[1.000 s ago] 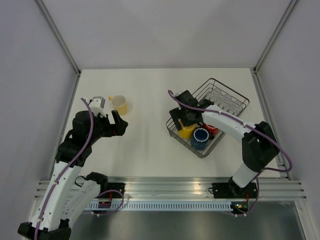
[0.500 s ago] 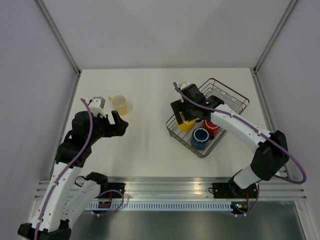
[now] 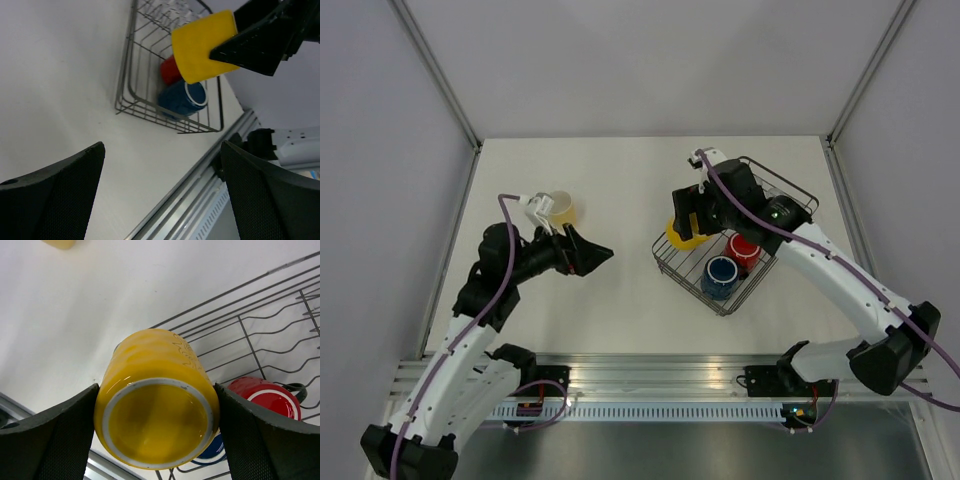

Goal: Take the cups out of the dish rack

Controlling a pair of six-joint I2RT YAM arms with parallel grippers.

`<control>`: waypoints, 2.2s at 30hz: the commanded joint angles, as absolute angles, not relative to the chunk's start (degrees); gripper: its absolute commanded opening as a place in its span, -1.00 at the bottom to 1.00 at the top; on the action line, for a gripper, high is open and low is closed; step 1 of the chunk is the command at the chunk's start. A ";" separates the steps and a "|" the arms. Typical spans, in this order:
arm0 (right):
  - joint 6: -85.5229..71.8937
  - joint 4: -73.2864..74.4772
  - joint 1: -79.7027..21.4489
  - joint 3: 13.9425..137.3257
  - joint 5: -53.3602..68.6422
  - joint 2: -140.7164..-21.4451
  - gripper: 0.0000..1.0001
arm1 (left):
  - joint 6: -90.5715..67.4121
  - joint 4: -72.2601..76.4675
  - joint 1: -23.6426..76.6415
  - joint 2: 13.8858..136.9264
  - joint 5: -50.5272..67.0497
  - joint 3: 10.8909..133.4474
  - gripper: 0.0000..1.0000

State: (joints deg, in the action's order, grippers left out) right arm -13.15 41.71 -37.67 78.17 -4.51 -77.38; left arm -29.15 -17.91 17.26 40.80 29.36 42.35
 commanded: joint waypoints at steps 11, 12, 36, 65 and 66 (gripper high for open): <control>-25.75 23.74 -37.88 74.71 10.80 -64.69 -0.99 | -49.04 36.19 31.02 48.77 37.45 31.12 0.99; -26.53 23.12 -37.88 74.53 13.33 -64.43 -0.99 | -49.83 38.56 31.29 50.17 36.57 30.77 0.99; -34.10 6.95 -37.88 66.36 25.83 -57.57 -0.99 | -63.54 82.88 37.18 64.07 38.76 29.80 -0.68; -27.25 17.57 -37.88 62.67 -4.48 -46.67 0.96 | -27.79 1.14 37.18 49.12 11.20 50.95 -0.95; -27.07 18.36 -37.88 62.75 -4.83 -45.89 0.96 | -24.12 -2.60 37.18 50.52 9.34 54.72 -0.95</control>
